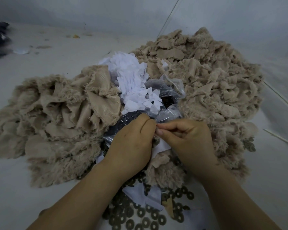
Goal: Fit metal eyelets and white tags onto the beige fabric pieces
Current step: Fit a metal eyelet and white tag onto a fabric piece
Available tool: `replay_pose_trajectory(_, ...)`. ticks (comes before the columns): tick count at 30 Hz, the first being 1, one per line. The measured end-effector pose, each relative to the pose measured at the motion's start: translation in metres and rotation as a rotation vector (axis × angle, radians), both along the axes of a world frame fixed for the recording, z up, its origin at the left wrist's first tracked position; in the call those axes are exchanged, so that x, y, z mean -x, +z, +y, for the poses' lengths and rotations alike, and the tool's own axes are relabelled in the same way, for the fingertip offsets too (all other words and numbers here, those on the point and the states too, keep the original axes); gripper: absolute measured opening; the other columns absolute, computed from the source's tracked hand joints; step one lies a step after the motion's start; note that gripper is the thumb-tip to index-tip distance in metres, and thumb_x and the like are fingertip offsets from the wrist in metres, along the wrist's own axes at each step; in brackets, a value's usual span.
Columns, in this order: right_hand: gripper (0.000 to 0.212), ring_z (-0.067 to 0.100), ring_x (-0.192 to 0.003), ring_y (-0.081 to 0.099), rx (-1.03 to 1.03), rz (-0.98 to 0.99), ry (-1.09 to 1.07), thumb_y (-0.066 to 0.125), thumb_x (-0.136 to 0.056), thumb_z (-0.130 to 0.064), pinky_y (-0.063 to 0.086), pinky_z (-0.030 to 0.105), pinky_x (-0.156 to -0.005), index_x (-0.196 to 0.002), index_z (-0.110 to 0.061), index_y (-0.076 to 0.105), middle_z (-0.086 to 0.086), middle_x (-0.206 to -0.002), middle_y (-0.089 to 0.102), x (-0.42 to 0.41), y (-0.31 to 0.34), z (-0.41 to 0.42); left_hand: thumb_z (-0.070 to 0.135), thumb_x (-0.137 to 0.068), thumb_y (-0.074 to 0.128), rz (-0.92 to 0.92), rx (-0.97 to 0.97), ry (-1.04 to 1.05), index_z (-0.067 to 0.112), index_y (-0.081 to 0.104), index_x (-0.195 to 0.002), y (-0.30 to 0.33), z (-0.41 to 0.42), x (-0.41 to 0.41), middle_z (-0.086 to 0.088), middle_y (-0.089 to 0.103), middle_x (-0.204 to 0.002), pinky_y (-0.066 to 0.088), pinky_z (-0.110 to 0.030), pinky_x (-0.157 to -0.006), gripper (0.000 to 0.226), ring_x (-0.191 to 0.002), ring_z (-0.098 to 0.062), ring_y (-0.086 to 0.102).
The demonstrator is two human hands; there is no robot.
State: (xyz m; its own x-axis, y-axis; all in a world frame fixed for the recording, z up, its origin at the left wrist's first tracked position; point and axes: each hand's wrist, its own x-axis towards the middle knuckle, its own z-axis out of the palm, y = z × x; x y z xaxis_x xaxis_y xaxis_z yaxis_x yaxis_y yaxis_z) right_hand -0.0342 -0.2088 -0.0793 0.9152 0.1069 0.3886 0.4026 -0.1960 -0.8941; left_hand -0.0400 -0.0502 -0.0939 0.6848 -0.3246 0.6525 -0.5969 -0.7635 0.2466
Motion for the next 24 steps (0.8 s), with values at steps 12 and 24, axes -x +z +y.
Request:
replay_pose_trajectory(12, 0.035, -0.003, -0.092, 0.065, 0.229, -0.106, -0.083, 0.080, -0.081, -0.020, 0.049, 0.015, -0.079, -0.114, -0.023, 0.071, -0.017, -0.099, 0.071, 0.001, 0.005, 0.008, -0.002, -0.092, 0.057, -0.078, 0.386, 0.057, -0.001, 0.058, -0.094, 0.035, 0.006, -0.003, -0.005, 0.050, -0.093, 0.033, -0.011, -0.080, 0.003, -0.087, -0.008, 0.041)
replay_pose_trajectory(24, 0.048, 0.012, -0.085, 0.071, 0.113, 0.161, 0.156, 0.071, -0.083, 0.006, 0.059, 0.027, -0.074, -0.115, -0.029, 0.060, -0.002, -0.093, 0.073, 0.000, 0.005, 0.026, 0.009, -0.089, 0.042, -0.092, 0.343, 0.076, -0.009, 0.068, -0.100, 0.069, 0.028, -0.008, 0.003, 0.060, -0.097, 0.033, 0.001, -0.079, 0.033, -0.092, 0.014, 0.050)
